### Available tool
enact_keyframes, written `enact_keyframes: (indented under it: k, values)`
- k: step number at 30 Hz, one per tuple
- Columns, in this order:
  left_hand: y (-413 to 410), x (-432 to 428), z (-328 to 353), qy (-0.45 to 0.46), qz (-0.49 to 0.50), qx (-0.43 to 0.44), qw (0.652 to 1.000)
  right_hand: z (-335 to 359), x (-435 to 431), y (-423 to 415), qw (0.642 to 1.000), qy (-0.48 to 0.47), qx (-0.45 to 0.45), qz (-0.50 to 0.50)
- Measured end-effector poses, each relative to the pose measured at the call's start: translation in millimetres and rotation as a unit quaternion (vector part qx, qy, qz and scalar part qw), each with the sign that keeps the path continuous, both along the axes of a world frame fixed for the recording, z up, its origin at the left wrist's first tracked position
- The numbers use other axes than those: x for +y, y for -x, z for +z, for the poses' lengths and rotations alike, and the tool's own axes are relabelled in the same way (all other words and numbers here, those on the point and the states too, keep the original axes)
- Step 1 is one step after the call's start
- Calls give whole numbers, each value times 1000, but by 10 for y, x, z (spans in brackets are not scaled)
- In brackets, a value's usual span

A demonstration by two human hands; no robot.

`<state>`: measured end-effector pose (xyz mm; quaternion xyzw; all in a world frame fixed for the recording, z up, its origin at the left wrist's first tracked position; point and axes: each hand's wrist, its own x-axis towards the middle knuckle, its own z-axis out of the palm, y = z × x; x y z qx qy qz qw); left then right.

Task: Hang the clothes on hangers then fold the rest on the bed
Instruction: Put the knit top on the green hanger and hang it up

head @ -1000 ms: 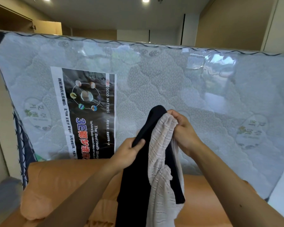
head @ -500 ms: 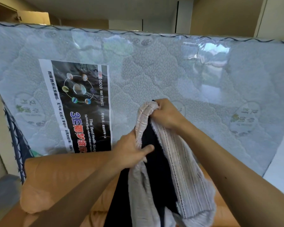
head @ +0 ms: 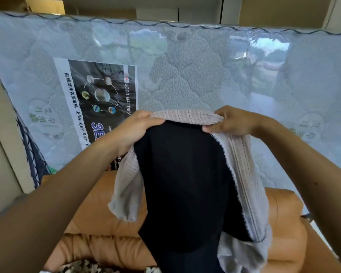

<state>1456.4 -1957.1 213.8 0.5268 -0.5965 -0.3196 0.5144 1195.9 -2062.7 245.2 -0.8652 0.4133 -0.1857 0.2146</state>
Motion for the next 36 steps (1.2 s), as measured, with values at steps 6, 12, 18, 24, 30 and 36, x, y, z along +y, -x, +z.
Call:
enact_keyframes:
  k: [6, 12, 18, 24, 30, 36]
  values:
    - [117, 6, 261, 22, -13, -36, 999, -171, -45, 149, 996, 13, -92, 5]
    - [190, -27, 246, 66, -42, -71, 994, -188, -89, 129, 978, 156, -136, -9]
    - [300, 212, 55, -69, -286, -149, 944, -463, -111, -24, 961, 206, -175, 50]
    - [188, -104, -183, 46, -18, -111, 993, -682, 57, -177, 932, 19, -321, 169]
    - [190, -284, -572, 16, -118, -165, 979, -535, 227, -157, 889, -149, -366, 233]
    - [403, -442, -589, -74, -264, 70, 959, -387, 234, 27, 882, -193, -331, 276]
